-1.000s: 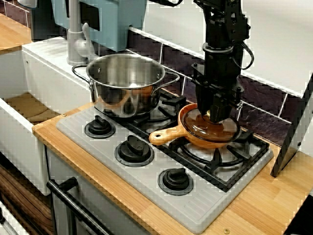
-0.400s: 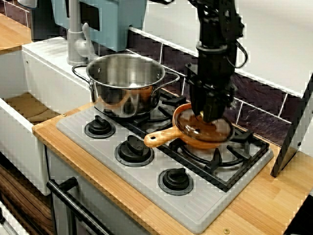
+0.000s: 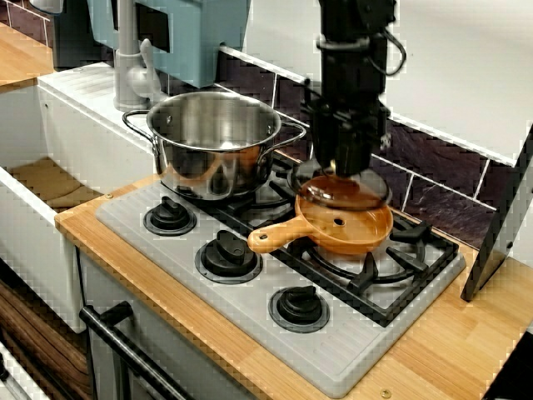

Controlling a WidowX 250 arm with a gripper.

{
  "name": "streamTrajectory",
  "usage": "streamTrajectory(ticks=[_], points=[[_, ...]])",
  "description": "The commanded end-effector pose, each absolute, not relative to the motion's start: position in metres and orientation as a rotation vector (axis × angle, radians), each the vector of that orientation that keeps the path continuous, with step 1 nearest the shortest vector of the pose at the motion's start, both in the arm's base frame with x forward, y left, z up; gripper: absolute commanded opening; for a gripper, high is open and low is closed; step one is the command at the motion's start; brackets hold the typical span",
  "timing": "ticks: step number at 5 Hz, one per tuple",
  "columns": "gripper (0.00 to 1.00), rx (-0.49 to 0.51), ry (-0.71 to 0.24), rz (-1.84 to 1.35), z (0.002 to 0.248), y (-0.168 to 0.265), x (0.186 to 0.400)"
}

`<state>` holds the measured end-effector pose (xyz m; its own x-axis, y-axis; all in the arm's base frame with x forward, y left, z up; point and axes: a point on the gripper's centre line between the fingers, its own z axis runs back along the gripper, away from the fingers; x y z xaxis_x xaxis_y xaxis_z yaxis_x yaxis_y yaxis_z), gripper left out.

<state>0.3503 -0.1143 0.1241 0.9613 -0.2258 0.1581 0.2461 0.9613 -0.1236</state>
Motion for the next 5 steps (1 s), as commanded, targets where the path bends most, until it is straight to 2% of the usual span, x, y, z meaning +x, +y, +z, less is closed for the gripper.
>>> streamTrajectory(ticks=[1,3,5], points=[[0.00,-0.193,-0.260,-0.220,0.178,-0.096,0.350],[0.00,-0.223,-0.282,-0.207,0.200,-0.084,0.348],[0.00,-0.135,-0.329,-0.156,0.203,-0.069,0.356]])
